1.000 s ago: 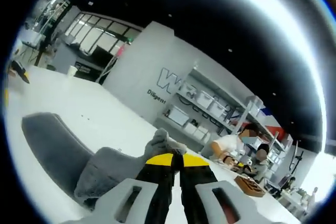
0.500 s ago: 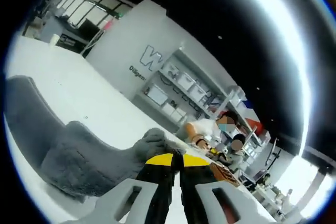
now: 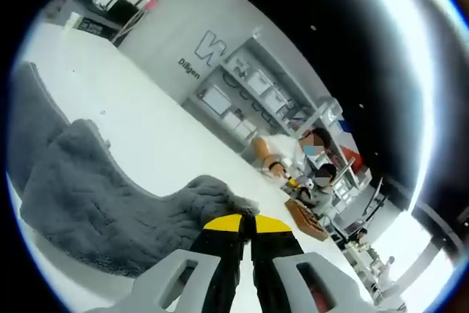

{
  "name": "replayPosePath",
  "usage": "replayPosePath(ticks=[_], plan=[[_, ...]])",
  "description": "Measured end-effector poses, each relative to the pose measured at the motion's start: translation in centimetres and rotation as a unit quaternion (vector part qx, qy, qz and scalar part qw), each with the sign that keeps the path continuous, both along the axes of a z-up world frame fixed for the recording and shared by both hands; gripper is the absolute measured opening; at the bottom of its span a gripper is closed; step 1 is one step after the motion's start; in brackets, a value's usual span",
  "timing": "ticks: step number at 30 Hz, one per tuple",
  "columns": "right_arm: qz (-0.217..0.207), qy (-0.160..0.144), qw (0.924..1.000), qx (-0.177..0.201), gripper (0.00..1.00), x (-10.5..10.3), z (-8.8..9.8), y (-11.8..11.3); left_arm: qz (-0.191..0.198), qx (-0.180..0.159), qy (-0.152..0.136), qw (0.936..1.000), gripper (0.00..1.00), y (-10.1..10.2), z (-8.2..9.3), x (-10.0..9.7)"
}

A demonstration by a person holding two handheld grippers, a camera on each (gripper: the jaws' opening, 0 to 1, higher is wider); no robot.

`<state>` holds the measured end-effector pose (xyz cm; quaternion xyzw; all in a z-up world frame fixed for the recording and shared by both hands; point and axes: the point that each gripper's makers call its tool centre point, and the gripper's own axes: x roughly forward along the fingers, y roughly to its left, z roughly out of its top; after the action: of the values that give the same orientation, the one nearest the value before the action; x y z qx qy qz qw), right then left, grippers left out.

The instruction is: Open the folded towel by lifting each exposed corner and separating the folded layers until the towel lies flat within the target outline without major curled edges

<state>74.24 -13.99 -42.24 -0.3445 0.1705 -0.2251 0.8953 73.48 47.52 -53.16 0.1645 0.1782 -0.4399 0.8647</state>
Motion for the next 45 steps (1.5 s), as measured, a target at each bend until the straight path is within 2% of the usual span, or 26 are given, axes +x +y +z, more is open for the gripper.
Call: replayPosePath(ticks=[4,6,7,8,15,16,21,26,29,31,33,36,40,44,45], plan=[[-0.006,0.028,0.9995,0.012,0.00,0.0,-2.7,-1.0,0.000,0.001,0.000,1.0000,0.95,0.0,0.0,0.0],[-0.006,0.033,0.9994,0.013,0.00,0.0,-3.2,-1.1,0.000,0.001,0.000,1.0000,0.95,0.0,0.0,0.0],[-0.008,0.044,0.9989,0.014,0.00,0.0,-4.2,-1.3,0.000,0.001,0.000,1.0000,0.95,0.0,0.0,0.0],[-0.010,0.048,0.9987,0.015,0.00,-0.1,-4.6,-1.4,0.000,0.001,0.000,1.0000,0.95,0.0,0.0,0.0],[-0.026,0.077,0.9957,0.046,0.00,-0.5,-7.5,-2.2,0.003,0.004,0.001,1.0000,0.95,0.3,0.0,0.2],[-0.032,0.096,0.9936,0.050,0.00,-0.8,-8.6,-2.5,0.003,0.004,0.000,1.0000,0.95,0.3,0.0,0.1],[-0.048,0.122,0.9882,0.079,0.00,-1.5,-11.0,-3.2,0.002,0.004,0.001,1.0000,0.95,0.2,-0.1,0.1],[-0.058,0.139,0.9839,0.097,0.01,-2.2,-12.7,-3.8,0.002,0.004,0.002,1.0000,0.95,0.2,-0.1,0.1],[-0.057,0.140,0.9836,0.098,0.03,-2.4,-12.7,-3.7,0.003,0.005,0.002,1.0000,0.95,0.3,-0.1,0.1],[-0.064,0.142,0.9836,0.092,0.12,-2.6,-12.4,-3.9,0.003,0.004,0.003,1.0000,0.95,0.3,-0.1,0.1],[-0.081,0.140,0.9843,0.069,0.27,-3.0,-11.5,-4.7,0.002,0.004,0.003,1.0000,0.95,0.2,-0.1,0.0],[-0.088,0.139,0.9840,0.068,0.45,-3.4,-10.6,-4.7,0.002,0.004,0.002,1.0000,0.95,0.2,-0.1,0.0],[-0.123,0.127,0.9818,0.069,0.71,-4.8,-8.9,-5.5,0.001,0.001,0.002,1.0000,0.95,0.2,0.1,0.0],[-0.124,0.126,0.9813,0.076,0.98,-5.5,-8.0,-5.1,-0.001,-0.003,0.004,1.0000,0.95,0.0,0.1,-0.1],[-0.122,0.127,0.9809,0.083,0.98,-5.7,-7.8,-4.8,-0.001,-0.004,0.004,1.0000,0.95,0.0,0.1,-0.2]])
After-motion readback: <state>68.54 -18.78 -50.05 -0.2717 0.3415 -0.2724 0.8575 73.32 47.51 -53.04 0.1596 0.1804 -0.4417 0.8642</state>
